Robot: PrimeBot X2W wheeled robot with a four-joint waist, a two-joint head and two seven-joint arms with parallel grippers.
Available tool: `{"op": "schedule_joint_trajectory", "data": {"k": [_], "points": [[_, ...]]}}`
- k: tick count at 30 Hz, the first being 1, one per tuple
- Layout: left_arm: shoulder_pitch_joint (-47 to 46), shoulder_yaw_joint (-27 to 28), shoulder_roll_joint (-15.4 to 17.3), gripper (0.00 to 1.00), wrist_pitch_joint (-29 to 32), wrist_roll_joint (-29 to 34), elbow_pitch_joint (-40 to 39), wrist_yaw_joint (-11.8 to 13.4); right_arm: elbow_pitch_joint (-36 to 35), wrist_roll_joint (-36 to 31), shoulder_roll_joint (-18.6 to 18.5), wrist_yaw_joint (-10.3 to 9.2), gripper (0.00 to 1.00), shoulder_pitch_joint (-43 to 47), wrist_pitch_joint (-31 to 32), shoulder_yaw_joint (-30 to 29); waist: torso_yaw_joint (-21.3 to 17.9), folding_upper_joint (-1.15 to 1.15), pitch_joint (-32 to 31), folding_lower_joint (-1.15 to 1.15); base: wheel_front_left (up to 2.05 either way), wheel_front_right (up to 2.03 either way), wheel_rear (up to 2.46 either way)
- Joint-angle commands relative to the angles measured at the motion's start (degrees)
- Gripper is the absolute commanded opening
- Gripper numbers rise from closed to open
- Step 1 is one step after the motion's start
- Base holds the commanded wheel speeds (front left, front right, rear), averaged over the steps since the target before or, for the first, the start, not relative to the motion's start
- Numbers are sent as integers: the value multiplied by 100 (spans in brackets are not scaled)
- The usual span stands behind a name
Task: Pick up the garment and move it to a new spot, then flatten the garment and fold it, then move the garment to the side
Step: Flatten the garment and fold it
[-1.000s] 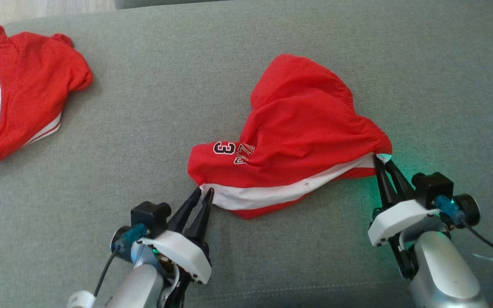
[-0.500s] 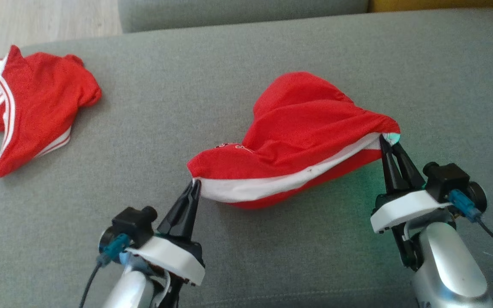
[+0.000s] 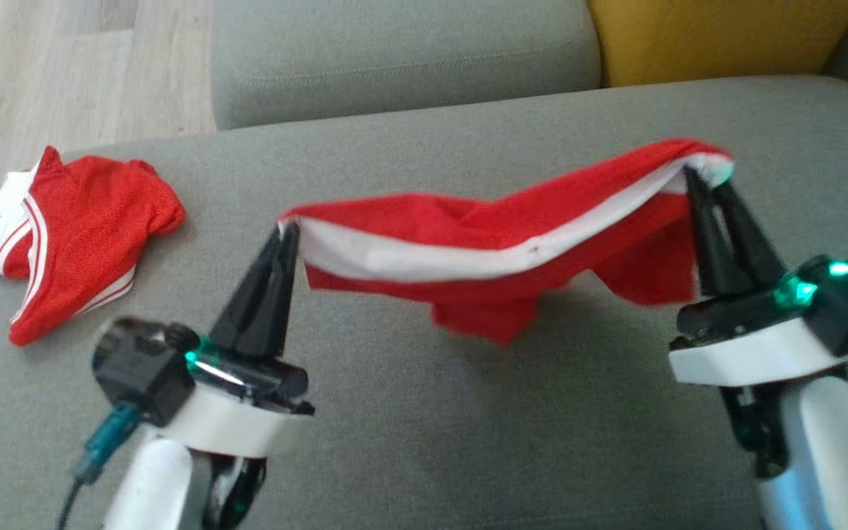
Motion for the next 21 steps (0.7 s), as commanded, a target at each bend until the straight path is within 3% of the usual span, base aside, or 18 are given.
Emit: {"op": "schedule_joint_trajectory", "data": {"k": [1, 7, 12, 16, 21], "points": [[-418, 246, 116, 0, -68, 60, -363, -24, -395, 29, -90, -5, 0, -131, 82, 115, -22, 0, -42, 0, 0, 0, 0], [-948, 342, 450, 0, 243, 188, -1397, -27, -1490, -98, -302, -5, 0, -179, 511, 69, -31, 0, -100, 0, 0, 0, 0], [-1488, 314, 700, 0, 693, 180, -1894, -30, -1873, -196, -456, -5, 0, -328, 833, 37, 27, 0, -2, 0, 0, 0, 0], [-1994, 177, 969, 0, 952, 144, -1642, -34, -1593, -245, -520, -5, 0, -645, 971, 234, 60, 0, 288, 0, 0, 0, 0], [-3082, -154, 1370, 0, 970, 45, -691, -36, -343, -160, -612, -5, 0, -1739, 836, 734, 103, 0, 843, 0, 0, 0, 0]]}}
